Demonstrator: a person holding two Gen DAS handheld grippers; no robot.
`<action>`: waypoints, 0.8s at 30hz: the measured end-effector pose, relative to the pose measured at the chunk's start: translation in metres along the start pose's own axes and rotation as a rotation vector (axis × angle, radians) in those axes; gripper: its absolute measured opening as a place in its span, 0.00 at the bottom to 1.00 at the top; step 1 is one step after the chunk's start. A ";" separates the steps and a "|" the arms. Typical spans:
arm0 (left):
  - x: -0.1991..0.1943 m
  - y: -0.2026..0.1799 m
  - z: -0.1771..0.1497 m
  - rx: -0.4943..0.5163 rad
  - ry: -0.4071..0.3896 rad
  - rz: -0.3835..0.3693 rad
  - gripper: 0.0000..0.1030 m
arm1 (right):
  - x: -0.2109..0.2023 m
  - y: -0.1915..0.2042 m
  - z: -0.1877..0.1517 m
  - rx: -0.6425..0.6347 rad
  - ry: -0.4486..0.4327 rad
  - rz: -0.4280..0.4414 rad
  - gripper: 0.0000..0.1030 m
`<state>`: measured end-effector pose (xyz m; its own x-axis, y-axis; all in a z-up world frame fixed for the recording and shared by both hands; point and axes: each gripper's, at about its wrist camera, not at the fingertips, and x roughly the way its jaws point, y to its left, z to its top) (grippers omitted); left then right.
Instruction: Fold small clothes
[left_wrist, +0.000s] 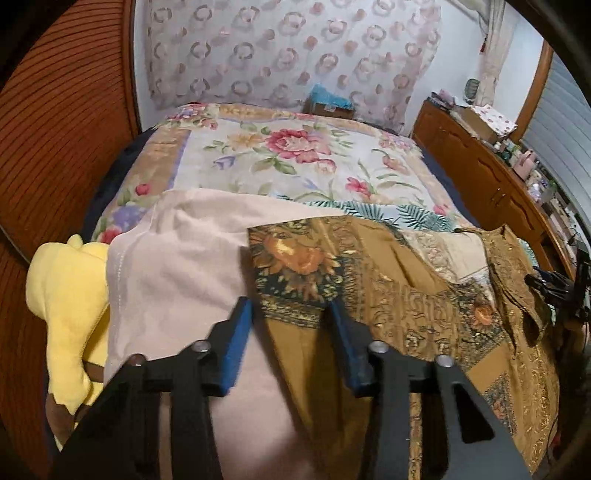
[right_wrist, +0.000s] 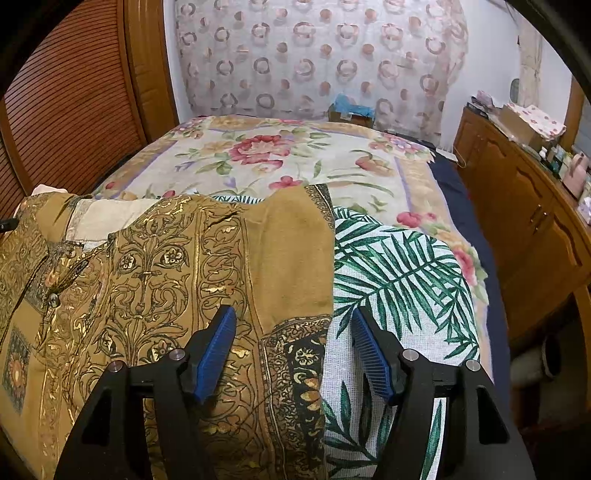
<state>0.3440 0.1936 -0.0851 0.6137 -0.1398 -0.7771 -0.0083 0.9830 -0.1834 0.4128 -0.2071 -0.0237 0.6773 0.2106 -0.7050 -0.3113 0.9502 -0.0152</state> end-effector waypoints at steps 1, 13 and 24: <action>0.000 -0.001 0.000 0.007 -0.004 -0.003 0.35 | 0.000 0.000 0.000 0.000 0.000 0.000 0.66; 0.000 -0.008 0.002 0.024 -0.019 -0.004 0.22 | 0.000 -0.001 0.000 0.000 0.000 -0.001 0.67; -0.011 -0.020 0.009 0.080 -0.061 0.014 0.08 | 0.000 -0.002 0.000 0.000 0.000 -0.002 0.68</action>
<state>0.3445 0.1767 -0.0672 0.6609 -0.1210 -0.7407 0.0441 0.9915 -0.1226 0.4134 -0.2087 -0.0234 0.6778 0.2089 -0.7049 -0.3100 0.9506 -0.0164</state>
